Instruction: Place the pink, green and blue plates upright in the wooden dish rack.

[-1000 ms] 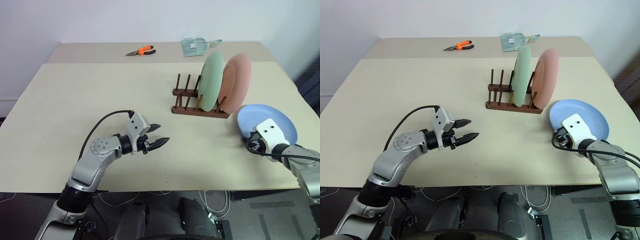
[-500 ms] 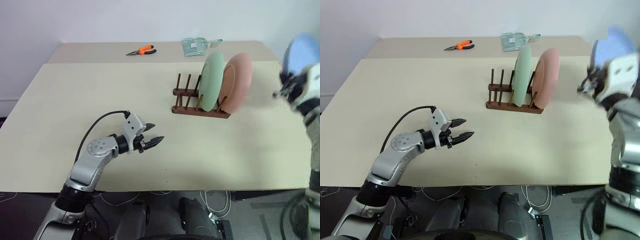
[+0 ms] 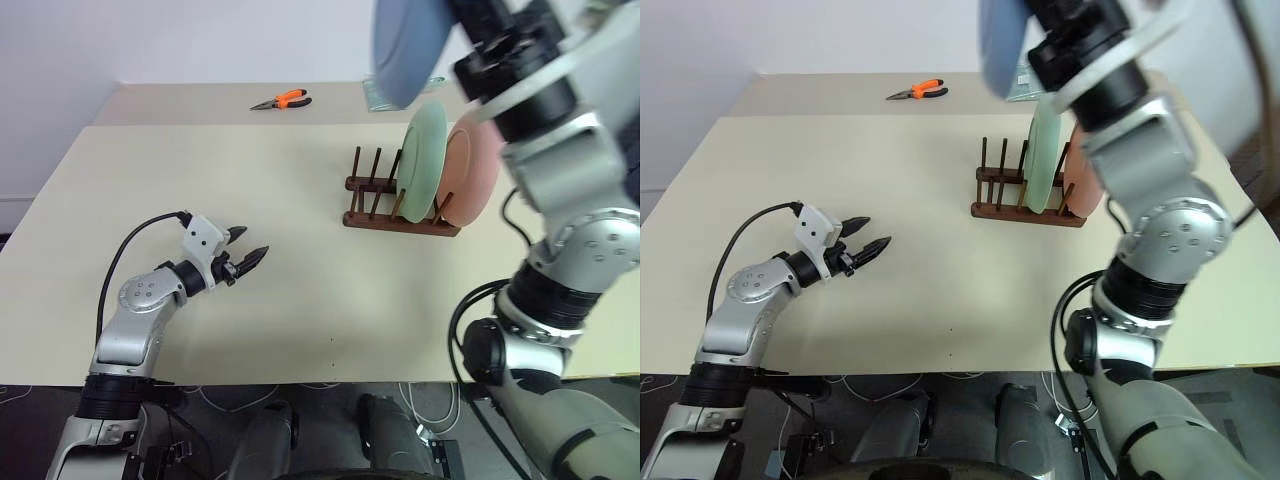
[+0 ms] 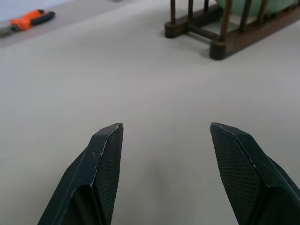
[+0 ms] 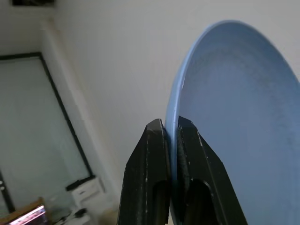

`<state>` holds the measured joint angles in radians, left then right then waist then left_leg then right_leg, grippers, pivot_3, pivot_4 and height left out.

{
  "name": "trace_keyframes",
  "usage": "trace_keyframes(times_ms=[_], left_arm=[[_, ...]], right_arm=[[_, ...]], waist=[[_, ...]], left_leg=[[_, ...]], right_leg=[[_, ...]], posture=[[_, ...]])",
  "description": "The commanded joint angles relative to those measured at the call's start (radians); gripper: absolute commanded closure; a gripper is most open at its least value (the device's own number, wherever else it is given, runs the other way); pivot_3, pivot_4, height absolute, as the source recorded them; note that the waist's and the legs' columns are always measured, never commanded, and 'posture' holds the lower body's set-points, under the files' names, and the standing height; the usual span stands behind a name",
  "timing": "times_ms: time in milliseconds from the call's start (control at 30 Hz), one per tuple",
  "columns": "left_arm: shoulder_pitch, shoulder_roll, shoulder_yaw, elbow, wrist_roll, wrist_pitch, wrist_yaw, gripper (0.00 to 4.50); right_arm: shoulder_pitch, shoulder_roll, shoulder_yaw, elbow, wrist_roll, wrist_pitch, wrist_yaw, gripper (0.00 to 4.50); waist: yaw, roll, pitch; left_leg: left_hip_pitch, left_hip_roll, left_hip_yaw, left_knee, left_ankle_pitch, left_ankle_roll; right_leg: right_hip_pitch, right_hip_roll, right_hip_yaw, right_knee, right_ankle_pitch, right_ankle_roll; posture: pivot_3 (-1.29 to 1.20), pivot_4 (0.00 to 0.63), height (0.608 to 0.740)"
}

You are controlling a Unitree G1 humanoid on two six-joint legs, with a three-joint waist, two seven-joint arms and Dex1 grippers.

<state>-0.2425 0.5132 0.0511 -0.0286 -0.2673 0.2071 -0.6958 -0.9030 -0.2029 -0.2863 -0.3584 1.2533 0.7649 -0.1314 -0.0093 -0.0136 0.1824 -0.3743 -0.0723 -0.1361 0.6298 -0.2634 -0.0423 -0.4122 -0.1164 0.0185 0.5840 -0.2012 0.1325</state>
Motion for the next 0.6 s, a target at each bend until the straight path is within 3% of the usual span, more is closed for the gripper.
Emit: trace_keyframes(times_ms=[33,600], left_arm=[[0.002,0.003,0.022,-0.018,-0.007,-0.024,-0.002,1.45],[0.024,-0.037,-0.003,-0.054,-0.001,-0.005,0.012,1.45]], right_arm=[[0.015,0.023,0.04,0.025,-0.062,-0.018,-0.059,4.46],[0.068,0.096,0.044,0.194,-0.129,-0.035,-0.135,4.46]], waist=[[-0.001,0.0,0.0],[-0.009,0.0,0.0]], left_leg=[[0.0,0.0,0.0,0.0,0.0,0.0],[0.001,0.0,0.002,-0.001,0.0,0.0]], right_leg=[[0.0,0.0,0.0,0.0,0.0,0.0],[-0.004,0.001,0.001,0.007,0.0,0.0]], posture=[[0.0,0.15,0.74],[0.0,0.15,0.74]])
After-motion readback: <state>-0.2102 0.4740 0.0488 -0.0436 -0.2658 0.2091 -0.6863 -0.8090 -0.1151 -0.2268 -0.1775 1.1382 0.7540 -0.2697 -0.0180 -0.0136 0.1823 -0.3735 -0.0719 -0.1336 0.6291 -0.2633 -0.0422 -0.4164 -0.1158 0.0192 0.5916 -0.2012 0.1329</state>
